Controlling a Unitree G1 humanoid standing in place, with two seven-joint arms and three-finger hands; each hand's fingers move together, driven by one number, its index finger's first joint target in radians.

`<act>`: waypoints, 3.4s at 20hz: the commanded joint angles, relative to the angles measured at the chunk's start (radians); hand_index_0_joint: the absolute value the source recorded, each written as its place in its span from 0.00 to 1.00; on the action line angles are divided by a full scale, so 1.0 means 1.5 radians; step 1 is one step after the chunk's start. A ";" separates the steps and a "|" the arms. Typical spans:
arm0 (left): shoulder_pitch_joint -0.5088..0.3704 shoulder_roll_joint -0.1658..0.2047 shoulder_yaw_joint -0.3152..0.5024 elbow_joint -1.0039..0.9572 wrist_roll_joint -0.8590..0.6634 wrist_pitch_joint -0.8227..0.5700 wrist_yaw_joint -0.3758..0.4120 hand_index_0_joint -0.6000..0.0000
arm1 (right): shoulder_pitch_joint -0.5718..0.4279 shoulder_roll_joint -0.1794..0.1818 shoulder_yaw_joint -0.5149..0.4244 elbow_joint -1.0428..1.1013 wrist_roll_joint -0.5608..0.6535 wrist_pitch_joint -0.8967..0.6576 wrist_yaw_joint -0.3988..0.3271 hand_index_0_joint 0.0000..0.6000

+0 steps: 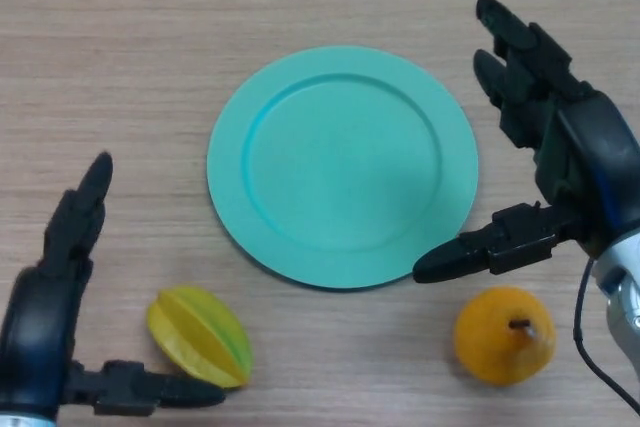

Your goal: Pick up the yellow starfruit and place it on the plate

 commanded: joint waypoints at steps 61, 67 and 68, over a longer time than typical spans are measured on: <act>-0.507 0.019 -0.088 0.453 0.031 -0.126 -0.076 1.00 | -0.016 0.001 0.016 -0.129 0.056 -0.053 -0.050 0.00; -0.518 0.059 -0.040 0.347 -0.005 -0.105 -0.053 1.00 | -0.019 0.001 0.009 -0.145 0.047 -0.028 -0.043 0.00; -0.505 0.072 -0.018 0.289 -0.038 -0.089 -0.060 1.00 | -0.017 0.001 0.007 -0.144 0.048 -0.032 -0.043 0.00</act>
